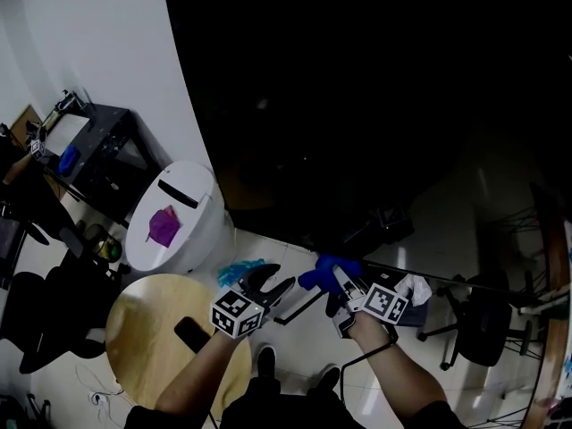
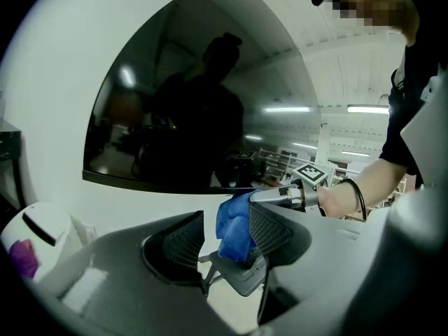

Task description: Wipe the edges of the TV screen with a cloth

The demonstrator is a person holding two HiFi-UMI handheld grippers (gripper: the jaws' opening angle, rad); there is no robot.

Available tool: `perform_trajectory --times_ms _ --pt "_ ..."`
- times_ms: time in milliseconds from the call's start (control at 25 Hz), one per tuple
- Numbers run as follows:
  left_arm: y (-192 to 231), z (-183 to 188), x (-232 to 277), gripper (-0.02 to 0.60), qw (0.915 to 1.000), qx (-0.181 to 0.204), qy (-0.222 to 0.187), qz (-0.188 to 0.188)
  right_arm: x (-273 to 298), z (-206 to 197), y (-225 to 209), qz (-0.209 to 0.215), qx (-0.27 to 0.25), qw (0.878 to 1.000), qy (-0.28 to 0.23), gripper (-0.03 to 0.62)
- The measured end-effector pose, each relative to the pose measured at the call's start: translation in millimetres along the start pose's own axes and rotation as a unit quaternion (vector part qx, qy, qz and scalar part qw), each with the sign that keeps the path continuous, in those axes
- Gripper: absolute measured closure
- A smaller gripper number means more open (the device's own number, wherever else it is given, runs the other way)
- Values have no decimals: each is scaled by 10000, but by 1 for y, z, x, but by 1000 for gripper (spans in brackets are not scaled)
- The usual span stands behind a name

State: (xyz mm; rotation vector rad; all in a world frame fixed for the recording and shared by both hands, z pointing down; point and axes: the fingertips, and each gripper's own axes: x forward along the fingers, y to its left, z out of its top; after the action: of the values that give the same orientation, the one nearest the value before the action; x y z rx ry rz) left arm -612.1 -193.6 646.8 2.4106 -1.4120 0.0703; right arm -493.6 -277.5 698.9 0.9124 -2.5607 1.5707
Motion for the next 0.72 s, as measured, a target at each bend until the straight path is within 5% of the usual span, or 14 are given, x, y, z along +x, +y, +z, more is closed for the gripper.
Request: perform_trajectory --times_ms 720 --pt "112 -4 -104 393 9956 -179 -260 886 143 -88 106 661 -248 9929 954 382"
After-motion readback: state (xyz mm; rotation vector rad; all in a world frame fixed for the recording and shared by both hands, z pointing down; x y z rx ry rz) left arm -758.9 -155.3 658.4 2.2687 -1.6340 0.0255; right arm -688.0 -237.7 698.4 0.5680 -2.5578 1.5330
